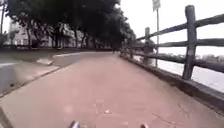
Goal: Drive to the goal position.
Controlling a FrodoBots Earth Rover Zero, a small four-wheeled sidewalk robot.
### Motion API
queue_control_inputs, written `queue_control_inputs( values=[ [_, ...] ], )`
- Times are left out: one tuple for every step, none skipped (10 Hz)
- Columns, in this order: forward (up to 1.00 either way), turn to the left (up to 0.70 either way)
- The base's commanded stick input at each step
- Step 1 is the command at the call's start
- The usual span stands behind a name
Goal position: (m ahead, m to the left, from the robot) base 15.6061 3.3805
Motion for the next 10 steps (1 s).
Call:
queue_control_inputs(
  values=[
    [0.70, 0.00],
    [0.70, 0.00],
    [0.70, 0.00],
    [0.70, 0.01],
    [0.70, 0.05],
    [0.70, 0.19],
    [0.70, 0.34],
    [0.70, 0.19],
    [0.70, 0.01],
    [0.70, 0.00]
  ],
)
